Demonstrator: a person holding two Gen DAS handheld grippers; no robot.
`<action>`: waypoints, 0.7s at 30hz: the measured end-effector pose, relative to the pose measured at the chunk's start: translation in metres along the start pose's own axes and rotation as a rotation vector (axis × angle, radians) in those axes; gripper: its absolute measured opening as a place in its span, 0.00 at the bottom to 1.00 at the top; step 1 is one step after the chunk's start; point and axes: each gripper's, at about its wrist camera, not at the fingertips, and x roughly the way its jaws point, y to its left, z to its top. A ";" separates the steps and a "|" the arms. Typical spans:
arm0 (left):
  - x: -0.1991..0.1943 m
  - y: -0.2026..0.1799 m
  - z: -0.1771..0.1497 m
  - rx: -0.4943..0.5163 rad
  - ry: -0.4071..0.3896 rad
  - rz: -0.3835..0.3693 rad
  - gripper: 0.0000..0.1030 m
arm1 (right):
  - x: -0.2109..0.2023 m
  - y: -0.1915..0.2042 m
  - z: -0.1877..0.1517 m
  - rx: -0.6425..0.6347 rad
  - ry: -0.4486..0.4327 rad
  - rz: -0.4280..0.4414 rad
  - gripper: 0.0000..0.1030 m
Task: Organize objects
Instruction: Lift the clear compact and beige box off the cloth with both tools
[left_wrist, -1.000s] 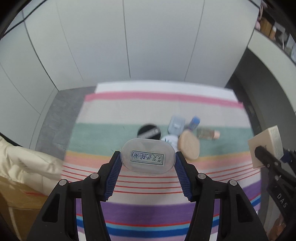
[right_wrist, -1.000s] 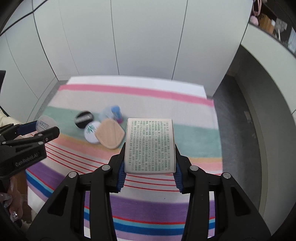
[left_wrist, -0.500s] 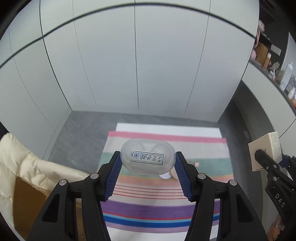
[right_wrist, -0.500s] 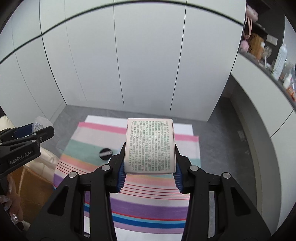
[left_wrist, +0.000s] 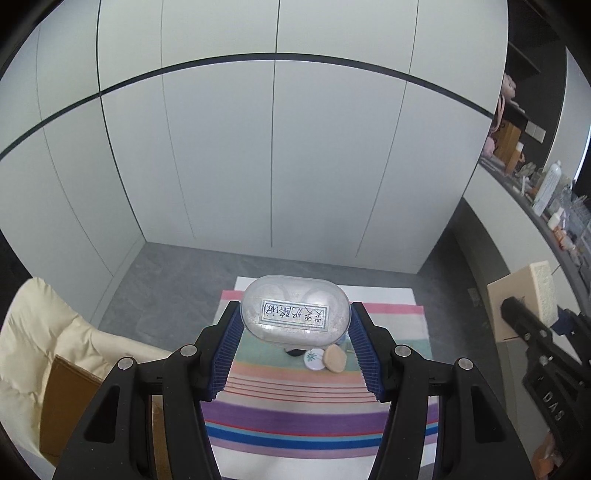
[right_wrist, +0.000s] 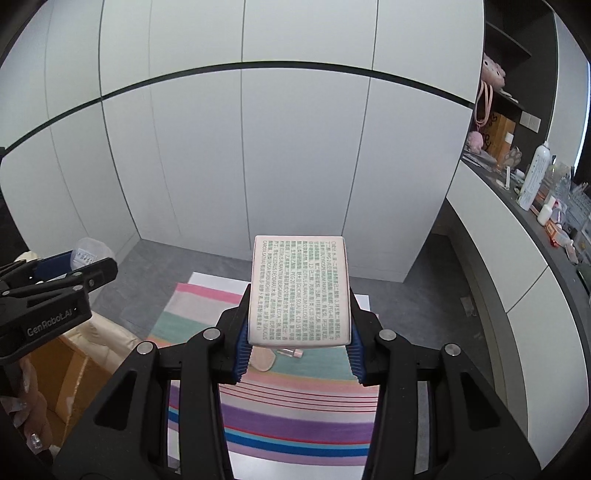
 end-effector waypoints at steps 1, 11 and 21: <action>-0.002 0.002 0.000 -0.007 0.002 -0.005 0.57 | -0.002 0.001 0.000 -0.007 -0.001 0.000 0.43; -0.014 -0.002 -0.005 0.007 0.013 -0.004 0.57 | -0.016 0.007 -0.004 -0.009 0.006 0.001 0.43; -0.025 -0.001 -0.021 0.014 0.034 -0.019 0.57 | -0.022 -0.005 -0.014 0.026 0.021 0.030 0.43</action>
